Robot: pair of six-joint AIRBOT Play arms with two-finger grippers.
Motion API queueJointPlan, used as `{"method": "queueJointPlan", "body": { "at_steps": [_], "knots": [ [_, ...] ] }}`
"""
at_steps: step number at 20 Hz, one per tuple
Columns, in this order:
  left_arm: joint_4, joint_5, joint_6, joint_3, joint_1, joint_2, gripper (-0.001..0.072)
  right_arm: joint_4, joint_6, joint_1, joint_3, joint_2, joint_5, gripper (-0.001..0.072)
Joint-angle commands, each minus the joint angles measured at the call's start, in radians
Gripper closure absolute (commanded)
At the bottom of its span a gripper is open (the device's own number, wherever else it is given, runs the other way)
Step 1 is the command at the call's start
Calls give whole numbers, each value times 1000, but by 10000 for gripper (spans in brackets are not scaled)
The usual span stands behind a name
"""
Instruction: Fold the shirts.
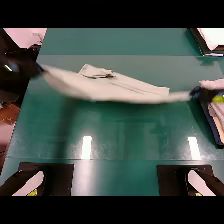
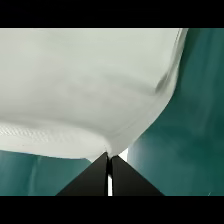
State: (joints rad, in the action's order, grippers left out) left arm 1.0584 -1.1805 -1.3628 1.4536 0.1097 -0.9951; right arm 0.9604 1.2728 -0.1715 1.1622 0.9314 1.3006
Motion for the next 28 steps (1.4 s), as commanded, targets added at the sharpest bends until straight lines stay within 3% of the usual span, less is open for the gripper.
{"method": "queueJointPlan", "body": {
  "at_steps": [1, 4, 8, 13, 15, 19, 23, 28],
  "knots": [
    [0, -30, 1, 463, 1, 1, 677, 2, 55, 2, 427, -23, -44, 701],
    [-4, 16, -2, 771, 1, 8, 677, 2, 68, -52, 709, -23, -66, 701],
    [-50, 156, -3, 810, 1, 121, 678, 2, 94, -170, 946, -24, 0, 701],
    [-122, 147, 2, 792, 1, 174, 679, 0, 119, -272, 826, -111, 2, 702],
    [-111, 121, 2, 665, 1, 167, 678, -3, 131, -273, 760, -98, 21, 703],
    [-124, 12, 0, 320, 1, 69, 678, -71, 135, -235, 731, 80, 127, 703],
    [-124, -53, 2, 140, -4, -141, 677, -65, 156, -86, 731, 365, 217, 703],
    [-157, 18, 24, 127, -4, -453, 677, 145, 186, 58, 731, 693, 171, 702]
  ]
}}
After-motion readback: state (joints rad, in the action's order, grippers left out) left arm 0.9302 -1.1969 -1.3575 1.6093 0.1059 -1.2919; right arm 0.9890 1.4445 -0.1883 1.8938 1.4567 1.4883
